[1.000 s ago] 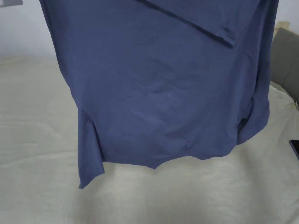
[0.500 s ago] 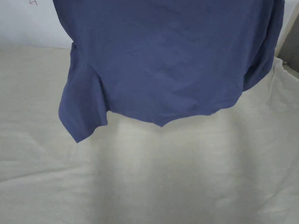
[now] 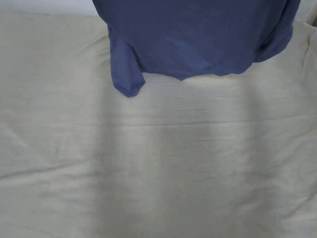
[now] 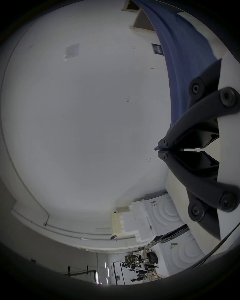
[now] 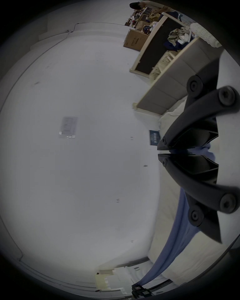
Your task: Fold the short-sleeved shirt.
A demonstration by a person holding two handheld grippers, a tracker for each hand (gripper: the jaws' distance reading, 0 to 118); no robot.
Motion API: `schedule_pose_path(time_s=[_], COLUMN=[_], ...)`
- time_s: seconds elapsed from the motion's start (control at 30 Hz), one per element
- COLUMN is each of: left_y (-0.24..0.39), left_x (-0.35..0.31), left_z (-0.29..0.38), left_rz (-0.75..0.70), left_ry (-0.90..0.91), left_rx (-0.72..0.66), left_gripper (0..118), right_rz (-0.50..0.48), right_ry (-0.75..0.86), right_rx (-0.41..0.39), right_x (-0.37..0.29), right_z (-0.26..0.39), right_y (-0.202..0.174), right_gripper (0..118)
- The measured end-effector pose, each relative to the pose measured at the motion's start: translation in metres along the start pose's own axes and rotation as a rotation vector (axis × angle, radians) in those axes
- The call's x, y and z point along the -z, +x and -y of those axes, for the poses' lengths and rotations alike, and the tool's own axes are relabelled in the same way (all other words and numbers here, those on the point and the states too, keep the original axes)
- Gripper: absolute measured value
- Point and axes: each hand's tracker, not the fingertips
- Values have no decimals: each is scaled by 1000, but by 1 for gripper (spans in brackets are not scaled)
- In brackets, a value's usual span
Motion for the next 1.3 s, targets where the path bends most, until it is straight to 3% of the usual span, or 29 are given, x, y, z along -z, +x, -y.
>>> schedule_pose_path(time_s=[0.3,0.67,0.93,1.13,1.3], left_y=[28,-25,-71,-115,-136], left_x=[-18,-136,-239,-300,-326], left_z=[165,327,398,423,430], left_rz=[93,126,172,188,173], left_ry=[-320,-613,-676,-738,-748], left_rx=[54,15,52,-127,-157], left_gripper=[0,0,0,0,0], right_rz=[-12,-87,-127,-202,-252], right_ry=[-289,-583,-625,-626,-664], right_rx=[-16,100,124,59,55], right_x=[20,-55,-148,-217,-254], right_z=[168,372,442,474,503], right_y=[15,34,42,56,63], right_gripper=[4,4,4,4,4])
